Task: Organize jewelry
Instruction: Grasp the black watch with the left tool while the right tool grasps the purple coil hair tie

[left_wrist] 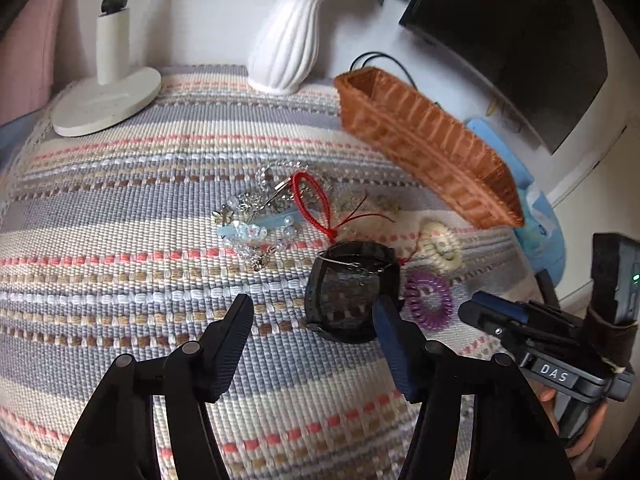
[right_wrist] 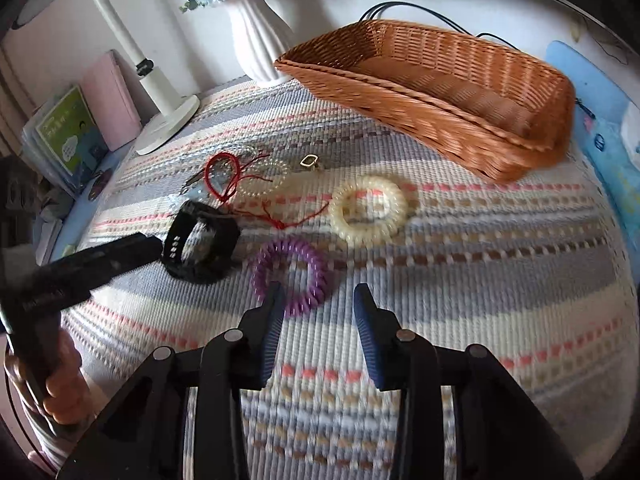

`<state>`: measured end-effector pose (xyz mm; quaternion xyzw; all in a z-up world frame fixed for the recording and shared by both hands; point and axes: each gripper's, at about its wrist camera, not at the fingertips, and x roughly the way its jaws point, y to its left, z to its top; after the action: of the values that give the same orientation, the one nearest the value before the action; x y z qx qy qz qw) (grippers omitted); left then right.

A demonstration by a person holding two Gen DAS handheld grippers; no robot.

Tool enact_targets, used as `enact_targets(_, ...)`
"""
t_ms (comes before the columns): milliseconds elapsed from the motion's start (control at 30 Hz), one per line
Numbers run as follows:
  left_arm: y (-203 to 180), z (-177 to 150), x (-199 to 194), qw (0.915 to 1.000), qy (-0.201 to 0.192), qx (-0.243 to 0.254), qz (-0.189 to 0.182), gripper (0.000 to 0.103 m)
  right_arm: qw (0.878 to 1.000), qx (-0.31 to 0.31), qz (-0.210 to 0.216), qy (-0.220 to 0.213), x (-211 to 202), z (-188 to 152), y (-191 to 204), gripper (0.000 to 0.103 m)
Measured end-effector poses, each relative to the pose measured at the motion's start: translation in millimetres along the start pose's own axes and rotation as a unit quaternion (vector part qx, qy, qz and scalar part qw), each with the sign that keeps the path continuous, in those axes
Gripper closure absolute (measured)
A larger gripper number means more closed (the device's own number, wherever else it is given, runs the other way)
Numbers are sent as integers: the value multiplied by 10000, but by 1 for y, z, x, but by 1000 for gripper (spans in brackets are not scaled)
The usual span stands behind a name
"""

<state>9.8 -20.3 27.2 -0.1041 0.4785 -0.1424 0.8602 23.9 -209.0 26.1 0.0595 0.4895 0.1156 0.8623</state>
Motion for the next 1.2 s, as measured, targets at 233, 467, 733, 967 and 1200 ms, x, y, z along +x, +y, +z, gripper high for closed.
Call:
enact_targets(233,2,4,20,9996,174,47,195,63,9965,-557,-617,-3,28,9,26,75)
enact_targets(467,-8,3,19,9995,69,232,207,95,9907,-1060,-856,-66,27,0,38,90)
enact_targets(733,-15,0,-43,9942,-408,222,-965,99,9910,-912,-846,-490,-19,-5,23,90)
enact_targets(967,-15,-9,-43,9983,-209,474,-264,59,9919,-750,-833,-595,-37,-16,6,90)
enact_targets(1200,-20,-15,8,9983,361,389,245,61,9942,-619,-765,-438,-24,-22,0,90)
